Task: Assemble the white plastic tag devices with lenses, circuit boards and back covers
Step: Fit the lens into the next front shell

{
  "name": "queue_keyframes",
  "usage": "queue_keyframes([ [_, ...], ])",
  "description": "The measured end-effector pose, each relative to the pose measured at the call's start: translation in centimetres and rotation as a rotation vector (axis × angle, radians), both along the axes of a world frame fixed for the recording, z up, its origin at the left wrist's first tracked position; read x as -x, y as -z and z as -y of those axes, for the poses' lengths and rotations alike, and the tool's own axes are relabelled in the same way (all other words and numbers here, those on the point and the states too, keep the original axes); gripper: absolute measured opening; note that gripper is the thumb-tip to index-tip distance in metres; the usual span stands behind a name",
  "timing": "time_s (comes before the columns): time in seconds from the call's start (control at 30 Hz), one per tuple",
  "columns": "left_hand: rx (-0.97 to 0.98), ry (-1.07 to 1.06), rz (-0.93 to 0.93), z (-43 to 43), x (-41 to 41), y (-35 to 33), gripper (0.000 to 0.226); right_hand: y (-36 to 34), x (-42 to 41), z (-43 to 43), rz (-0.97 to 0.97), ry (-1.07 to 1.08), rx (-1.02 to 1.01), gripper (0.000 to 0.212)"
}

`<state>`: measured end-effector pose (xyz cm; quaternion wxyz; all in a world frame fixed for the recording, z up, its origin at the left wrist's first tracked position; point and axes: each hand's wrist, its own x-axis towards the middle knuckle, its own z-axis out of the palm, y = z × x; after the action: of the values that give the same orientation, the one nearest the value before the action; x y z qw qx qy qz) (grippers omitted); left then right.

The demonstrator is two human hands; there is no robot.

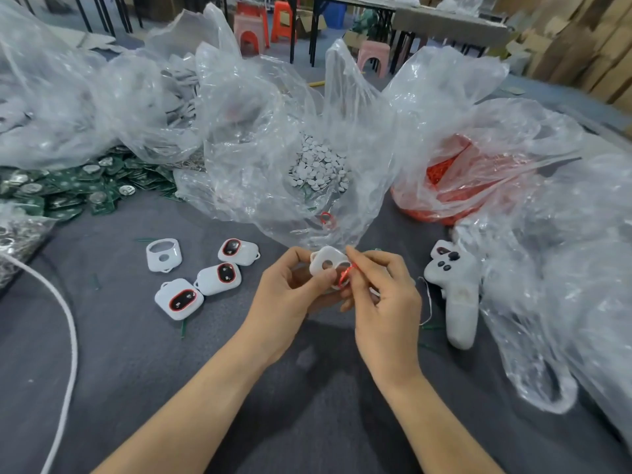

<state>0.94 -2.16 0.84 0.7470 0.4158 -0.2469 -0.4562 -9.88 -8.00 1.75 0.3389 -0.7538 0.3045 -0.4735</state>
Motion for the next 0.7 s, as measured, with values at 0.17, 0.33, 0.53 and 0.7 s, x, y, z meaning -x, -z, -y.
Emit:
queue_keyframes([
  [0.17,-0.013,0.016,0.113,-0.24,0.45,-0.42,0.027,-0.03,-0.07,-0.13,-0.142,0.111,0.256,0.034],
  [0.33,-0.054,-0.061,0.183,-0.11,0.67,-0.07,0.011,0.07,-0.35,-0.44,-0.171,0.084,0.271,0.036],
  [0.53,-0.037,-0.122,0.104,-0.04,0.07,0.21,0.023,-0.08,-0.46,-0.76,-0.123,-0.009,0.245,0.045],
  [0.7,-0.020,-0.104,0.057,0.06,0.01,0.17,0.034,-0.07,0.00,-0.04,-0.131,-0.007,0.262,0.041],
])
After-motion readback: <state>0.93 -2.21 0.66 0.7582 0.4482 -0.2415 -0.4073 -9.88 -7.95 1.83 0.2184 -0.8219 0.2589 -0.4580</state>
